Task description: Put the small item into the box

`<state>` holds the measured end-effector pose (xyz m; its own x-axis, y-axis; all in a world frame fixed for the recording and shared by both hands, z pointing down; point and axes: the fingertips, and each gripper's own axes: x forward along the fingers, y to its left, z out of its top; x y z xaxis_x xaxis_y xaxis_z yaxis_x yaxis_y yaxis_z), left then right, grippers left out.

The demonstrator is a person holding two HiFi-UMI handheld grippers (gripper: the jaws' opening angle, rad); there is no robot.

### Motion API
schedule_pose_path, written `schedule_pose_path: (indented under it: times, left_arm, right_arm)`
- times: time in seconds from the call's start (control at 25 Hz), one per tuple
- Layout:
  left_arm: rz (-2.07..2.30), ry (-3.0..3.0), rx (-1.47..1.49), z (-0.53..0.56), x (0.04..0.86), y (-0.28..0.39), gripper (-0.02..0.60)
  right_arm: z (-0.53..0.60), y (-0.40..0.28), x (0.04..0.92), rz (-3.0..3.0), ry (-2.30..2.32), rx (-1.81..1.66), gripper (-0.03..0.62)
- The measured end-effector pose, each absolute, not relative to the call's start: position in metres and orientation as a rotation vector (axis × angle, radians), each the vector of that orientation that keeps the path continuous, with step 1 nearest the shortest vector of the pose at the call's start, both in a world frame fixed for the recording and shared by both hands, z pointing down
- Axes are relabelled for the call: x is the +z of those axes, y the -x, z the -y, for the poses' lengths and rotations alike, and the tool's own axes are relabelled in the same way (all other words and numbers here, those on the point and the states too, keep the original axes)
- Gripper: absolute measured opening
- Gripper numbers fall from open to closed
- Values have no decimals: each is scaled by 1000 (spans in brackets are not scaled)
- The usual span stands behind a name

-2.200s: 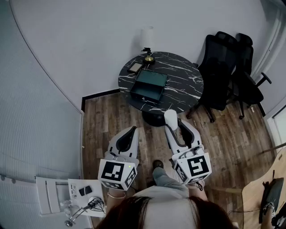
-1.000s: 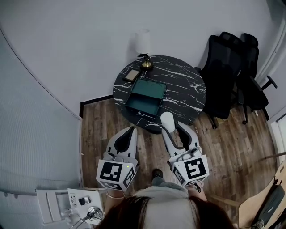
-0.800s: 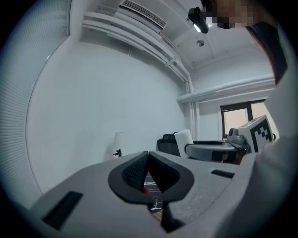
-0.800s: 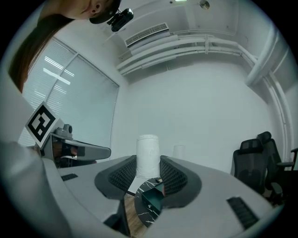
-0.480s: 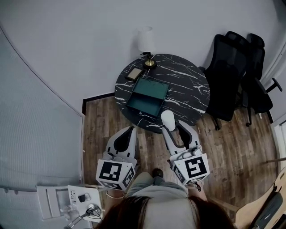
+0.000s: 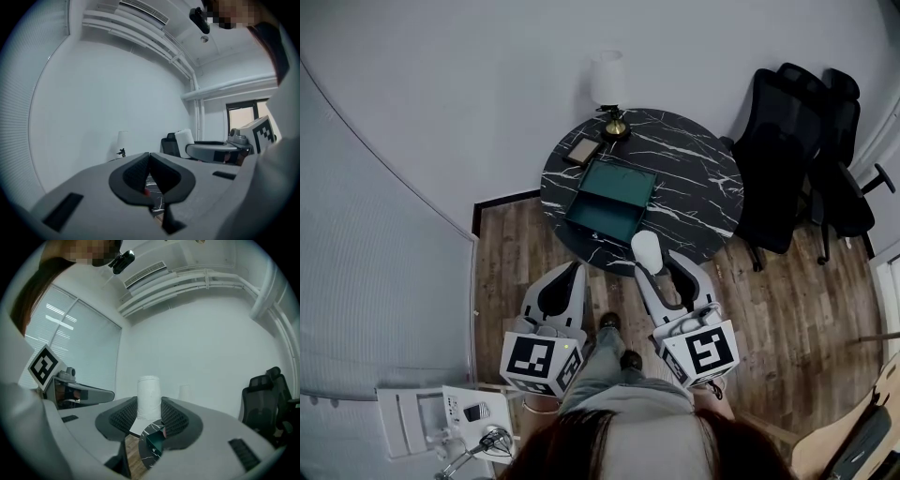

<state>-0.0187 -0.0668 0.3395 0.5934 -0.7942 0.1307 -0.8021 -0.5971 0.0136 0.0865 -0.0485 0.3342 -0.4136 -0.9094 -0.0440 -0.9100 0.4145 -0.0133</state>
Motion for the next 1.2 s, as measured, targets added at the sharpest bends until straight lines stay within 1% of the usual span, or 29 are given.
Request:
schedule_pose_path:
  times: [0.48, 1.2]
  left_arm:
    - [1350, -2752, 166, 108, 339, 19, 8]
    - [1311, -2709, 166, 183, 353, 27, 8]
  right_arm:
    - [87, -79, 330, -2616, 1662, 62, 175]
    - [160, -58, 349, -2682, 1676, 8, 175]
